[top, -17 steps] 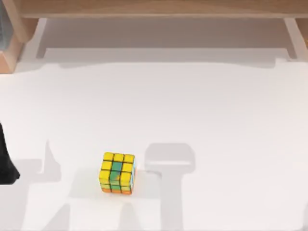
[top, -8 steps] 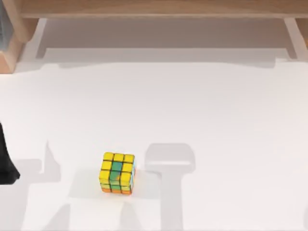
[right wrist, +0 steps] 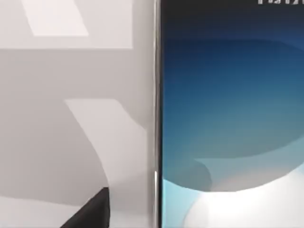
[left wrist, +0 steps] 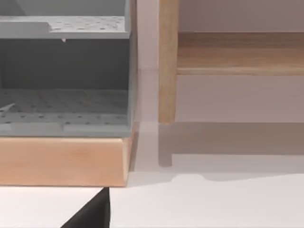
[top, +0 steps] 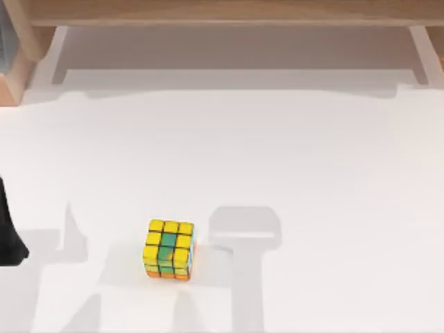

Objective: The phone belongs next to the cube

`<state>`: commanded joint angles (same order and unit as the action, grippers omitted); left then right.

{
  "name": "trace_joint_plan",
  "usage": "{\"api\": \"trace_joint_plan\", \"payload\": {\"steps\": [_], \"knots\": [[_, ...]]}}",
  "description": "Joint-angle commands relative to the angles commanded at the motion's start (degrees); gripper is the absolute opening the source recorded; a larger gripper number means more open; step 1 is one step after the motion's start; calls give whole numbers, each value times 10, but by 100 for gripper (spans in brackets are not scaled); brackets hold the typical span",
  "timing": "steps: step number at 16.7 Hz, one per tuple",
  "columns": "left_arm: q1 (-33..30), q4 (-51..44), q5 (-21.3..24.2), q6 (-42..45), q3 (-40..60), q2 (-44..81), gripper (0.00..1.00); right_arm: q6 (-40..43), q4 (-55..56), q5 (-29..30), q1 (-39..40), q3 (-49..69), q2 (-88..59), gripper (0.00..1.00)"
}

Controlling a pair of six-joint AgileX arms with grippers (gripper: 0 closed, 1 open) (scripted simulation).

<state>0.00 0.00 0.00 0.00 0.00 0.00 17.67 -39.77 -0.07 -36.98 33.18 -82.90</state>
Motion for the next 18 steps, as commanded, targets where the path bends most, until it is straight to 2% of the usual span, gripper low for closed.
{"api": "trace_joint_plan", "payload": {"steps": [6,18], "knots": [[0,0,0,0,0,0,100,0,29,0,0,-15,-19,100],[0,0,0,0,0,0,100,0,29,0,0,-15,-19,10]]}}
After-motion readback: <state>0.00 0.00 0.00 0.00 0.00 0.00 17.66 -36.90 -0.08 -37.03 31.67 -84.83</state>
